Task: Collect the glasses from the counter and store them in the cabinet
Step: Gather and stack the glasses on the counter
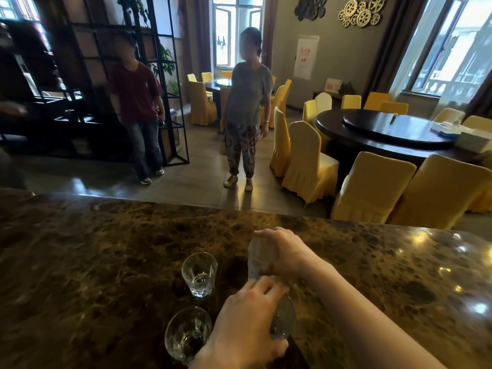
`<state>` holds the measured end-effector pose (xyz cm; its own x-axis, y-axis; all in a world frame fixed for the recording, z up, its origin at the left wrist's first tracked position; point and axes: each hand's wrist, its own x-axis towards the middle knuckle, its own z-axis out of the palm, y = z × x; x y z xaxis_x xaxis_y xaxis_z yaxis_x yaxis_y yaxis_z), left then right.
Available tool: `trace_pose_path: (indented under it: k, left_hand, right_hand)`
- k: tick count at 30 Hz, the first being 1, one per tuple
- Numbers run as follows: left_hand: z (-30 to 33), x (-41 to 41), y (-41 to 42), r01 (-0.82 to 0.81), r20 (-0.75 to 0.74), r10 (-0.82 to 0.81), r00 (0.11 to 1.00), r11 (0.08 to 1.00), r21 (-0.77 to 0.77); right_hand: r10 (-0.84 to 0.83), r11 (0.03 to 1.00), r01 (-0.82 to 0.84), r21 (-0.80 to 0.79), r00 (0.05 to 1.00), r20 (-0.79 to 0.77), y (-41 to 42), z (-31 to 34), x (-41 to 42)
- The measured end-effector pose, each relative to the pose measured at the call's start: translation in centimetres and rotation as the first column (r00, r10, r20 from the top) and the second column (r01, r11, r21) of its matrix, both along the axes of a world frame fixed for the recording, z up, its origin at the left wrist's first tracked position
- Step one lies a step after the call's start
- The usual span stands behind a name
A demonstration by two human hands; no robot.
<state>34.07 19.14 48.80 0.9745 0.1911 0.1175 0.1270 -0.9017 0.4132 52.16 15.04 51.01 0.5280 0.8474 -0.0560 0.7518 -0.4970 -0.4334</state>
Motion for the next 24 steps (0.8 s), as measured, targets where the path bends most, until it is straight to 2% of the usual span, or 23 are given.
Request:
trace_pose_path:
  k: [9,12,16,19,24]
  left_hand:
    - [0.2,-0.4,0.1,-0.001,0.038,0.003,0.999,0.999,-0.035]
    - [0.7,-1.5,0.0,-0.013,0.048,0.015,0.999,0.999,-0.036]
    - [1.7,-5.7,1.4,-0.124,0.070,0.127,0.989,0.991,-0.049]
    - [2.6,-9.9,3.7,-0.246,0.022,0.249,0.968,0.965,-0.092]
    - [3.4,-14.0,7.5,-0.385,-0.068,0.379,0.923,0.917,-0.107]
  right_hand:
    - [0.002,1.000,-0.002,0.007,0.999,-0.051,-0.7,-0.4,-0.1]
    - [-0.016,0.998,0.018,0.053,0.999,-0.039,-1.5,0.6,-0.2]
    - [0.004,0.988,-0.013,0.155,0.998,0.059,-2.6,2.4,-0.9]
    - [0.050,0.978,-0.077,0.192,0.988,0.143,-2.1,3.7,-2.4]
    - [0.162,0.966,-0.195,0.170,0.968,0.192,1.9,3.2,-6.4]
